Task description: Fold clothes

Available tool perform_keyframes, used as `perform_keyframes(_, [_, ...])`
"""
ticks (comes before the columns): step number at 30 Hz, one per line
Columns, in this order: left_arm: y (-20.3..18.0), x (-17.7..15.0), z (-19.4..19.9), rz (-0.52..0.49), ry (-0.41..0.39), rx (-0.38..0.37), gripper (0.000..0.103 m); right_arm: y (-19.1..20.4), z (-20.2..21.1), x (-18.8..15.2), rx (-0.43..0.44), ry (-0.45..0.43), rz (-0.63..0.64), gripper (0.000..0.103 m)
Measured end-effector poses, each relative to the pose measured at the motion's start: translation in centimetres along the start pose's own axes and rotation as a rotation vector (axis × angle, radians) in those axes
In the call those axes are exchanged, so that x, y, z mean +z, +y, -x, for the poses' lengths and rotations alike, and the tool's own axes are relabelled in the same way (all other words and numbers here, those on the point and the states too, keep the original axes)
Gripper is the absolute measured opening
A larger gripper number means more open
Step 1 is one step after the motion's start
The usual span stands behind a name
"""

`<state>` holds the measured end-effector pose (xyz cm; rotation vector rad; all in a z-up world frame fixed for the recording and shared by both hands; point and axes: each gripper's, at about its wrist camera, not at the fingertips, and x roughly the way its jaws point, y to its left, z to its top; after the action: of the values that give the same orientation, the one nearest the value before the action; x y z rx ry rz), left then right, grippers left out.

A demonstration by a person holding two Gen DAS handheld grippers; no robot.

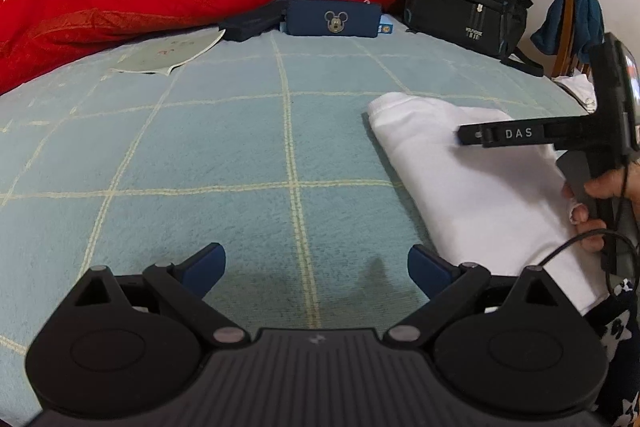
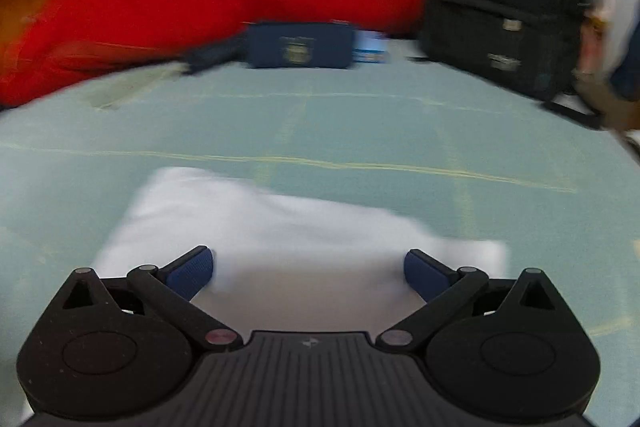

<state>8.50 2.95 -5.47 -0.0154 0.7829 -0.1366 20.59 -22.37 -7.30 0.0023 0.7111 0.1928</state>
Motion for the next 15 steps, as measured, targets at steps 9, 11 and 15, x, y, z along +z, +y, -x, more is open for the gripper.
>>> perform_keyframes(9, [0.0, 0.1, -0.6, -0.009, 0.007, -0.005, 0.098, 1.6, 0.2, -0.2, 0.143, -0.004, 0.037, 0.103])
perform_keyframes(11, [0.1, 0.1, -0.7, -0.007, 0.011, -0.001, 0.098, 1.5, -0.9, 0.0, 0.066, -0.003, 0.051, 0.103])
perform_keyframes(15, [0.2, 0.2, -0.6, -0.006, 0.009, -0.005, 0.098, 1.3, -0.1, 0.6, -0.017, -0.007, 0.025, 0.103])
